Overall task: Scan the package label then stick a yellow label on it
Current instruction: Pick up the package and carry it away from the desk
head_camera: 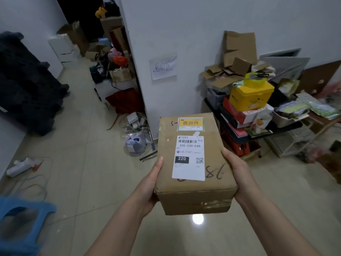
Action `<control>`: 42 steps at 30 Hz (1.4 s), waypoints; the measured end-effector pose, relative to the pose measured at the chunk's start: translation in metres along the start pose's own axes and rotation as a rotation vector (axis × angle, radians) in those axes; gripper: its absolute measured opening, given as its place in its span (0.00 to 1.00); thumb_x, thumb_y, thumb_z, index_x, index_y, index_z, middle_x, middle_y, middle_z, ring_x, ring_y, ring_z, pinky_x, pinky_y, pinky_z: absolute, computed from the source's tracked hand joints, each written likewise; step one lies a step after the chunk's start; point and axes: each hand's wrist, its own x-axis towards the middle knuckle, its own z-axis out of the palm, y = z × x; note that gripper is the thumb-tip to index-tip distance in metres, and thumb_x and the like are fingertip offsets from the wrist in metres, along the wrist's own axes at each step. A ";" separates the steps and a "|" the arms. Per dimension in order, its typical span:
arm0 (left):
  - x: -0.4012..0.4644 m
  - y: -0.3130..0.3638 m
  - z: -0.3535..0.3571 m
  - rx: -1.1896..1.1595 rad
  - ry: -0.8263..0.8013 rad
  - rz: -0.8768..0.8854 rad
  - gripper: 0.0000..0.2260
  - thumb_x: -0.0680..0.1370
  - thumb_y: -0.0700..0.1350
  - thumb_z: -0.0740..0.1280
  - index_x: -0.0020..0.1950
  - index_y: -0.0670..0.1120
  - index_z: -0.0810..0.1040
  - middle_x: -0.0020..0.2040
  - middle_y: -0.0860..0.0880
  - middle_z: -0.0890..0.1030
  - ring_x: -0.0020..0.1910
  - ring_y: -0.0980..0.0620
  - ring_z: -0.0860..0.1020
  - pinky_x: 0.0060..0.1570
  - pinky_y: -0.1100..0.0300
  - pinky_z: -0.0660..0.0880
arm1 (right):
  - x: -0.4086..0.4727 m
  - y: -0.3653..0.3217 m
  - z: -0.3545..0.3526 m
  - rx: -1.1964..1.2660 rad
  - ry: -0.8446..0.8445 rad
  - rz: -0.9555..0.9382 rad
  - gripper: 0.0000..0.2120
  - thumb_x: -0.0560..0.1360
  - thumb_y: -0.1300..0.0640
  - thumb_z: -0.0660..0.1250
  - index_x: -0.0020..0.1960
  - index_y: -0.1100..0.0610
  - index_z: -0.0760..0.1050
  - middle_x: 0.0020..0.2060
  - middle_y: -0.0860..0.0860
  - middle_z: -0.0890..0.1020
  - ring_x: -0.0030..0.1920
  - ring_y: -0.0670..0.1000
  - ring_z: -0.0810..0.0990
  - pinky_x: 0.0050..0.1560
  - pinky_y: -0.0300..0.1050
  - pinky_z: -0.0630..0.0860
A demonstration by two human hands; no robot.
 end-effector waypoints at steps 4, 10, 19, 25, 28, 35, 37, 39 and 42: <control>0.064 0.036 -0.006 -0.035 0.040 0.008 0.21 0.78 0.63 0.57 0.61 0.53 0.79 0.53 0.49 0.85 0.54 0.49 0.83 0.59 0.52 0.74 | 0.071 -0.022 0.021 -0.060 0.014 -0.013 0.15 0.75 0.48 0.66 0.54 0.57 0.81 0.48 0.59 0.85 0.51 0.61 0.83 0.51 0.56 0.79; 0.196 0.079 -0.014 -0.027 0.017 0.015 0.20 0.80 0.59 0.57 0.70 0.56 0.69 0.58 0.52 0.83 0.57 0.50 0.81 0.52 0.54 0.76 | 0.197 -0.043 0.034 -0.181 -0.002 0.028 0.18 0.75 0.46 0.65 0.60 0.54 0.77 0.49 0.55 0.85 0.47 0.56 0.85 0.41 0.48 0.78; 0.398 0.135 -0.035 0.022 0.043 -0.161 0.18 0.81 0.46 0.61 0.72 0.52 0.67 0.58 0.50 0.82 0.56 0.49 0.80 0.51 0.55 0.77 | 0.401 -0.052 0.063 -0.409 0.028 0.237 0.22 0.74 0.44 0.67 0.65 0.52 0.73 0.56 0.54 0.80 0.49 0.54 0.83 0.41 0.45 0.78; 0.498 0.157 -0.035 0.138 0.084 -0.190 0.21 0.80 0.42 0.63 0.72 0.53 0.65 0.60 0.51 0.79 0.56 0.51 0.78 0.51 0.57 0.75 | 0.503 -0.049 0.063 -0.447 0.026 0.359 0.23 0.74 0.46 0.67 0.65 0.55 0.69 0.54 0.53 0.81 0.52 0.53 0.81 0.49 0.48 0.78; 0.555 0.150 -0.031 0.211 0.175 -0.165 0.21 0.79 0.39 0.63 0.70 0.55 0.68 0.58 0.52 0.79 0.53 0.54 0.78 0.47 0.60 0.75 | 0.560 -0.033 0.059 -0.479 0.035 0.381 0.23 0.75 0.49 0.66 0.66 0.56 0.67 0.55 0.53 0.80 0.54 0.53 0.79 0.55 0.50 0.77; 0.695 0.072 -0.035 0.198 0.341 -0.249 0.24 0.80 0.38 0.61 0.74 0.55 0.63 0.64 0.50 0.76 0.57 0.50 0.76 0.59 0.52 0.74 | 0.700 0.041 0.038 -0.577 -0.012 0.396 0.21 0.78 0.56 0.63 0.70 0.52 0.65 0.57 0.50 0.77 0.58 0.53 0.76 0.63 0.53 0.73; 0.729 0.041 -0.037 0.137 0.356 -0.283 0.25 0.80 0.39 0.60 0.74 0.56 0.62 0.64 0.51 0.76 0.57 0.49 0.76 0.58 0.52 0.74 | 0.735 0.072 0.026 -0.601 -0.026 0.417 0.23 0.78 0.57 0.63 0.72 0.51 0.63 0.58 0.50 0.76 0.58 0.52 0.75 0.63 0.53 0.73; 0.759 0.009 -0.040 0.083 0.384 -0.332 0.25 0.80 0.39 0.59 0.75 0.56 0.61 0.65 0.51 0.75 0.58 0.49 0.75 0.56 0.54 0.74 | 0.763 0.100 0.015 -0.613 -0.036 0.438 0.24 0.78 0.58 0.63 0.72 0.51 0.62 0.60 0.49 0.76 0.56 0.50 0.75 0.59 0.50 0.73; 0.792 -0.033 -0.048 0.038 0.417 -0.379 0.26 0.80 0.38 0.59 0.75 0.57 0.60 0.65 0.52 0.74 0.58 0.50 0.75 0.50 0.57 0.75 | 0.792 0.142 -0.002 -0.637 -0.046 0.472 0.25 0.77 0.58 0.63 0.72 0.49 0.62 0.57 0.47 0.76 0.54 0.48 0.74 0.56 0.46 0.71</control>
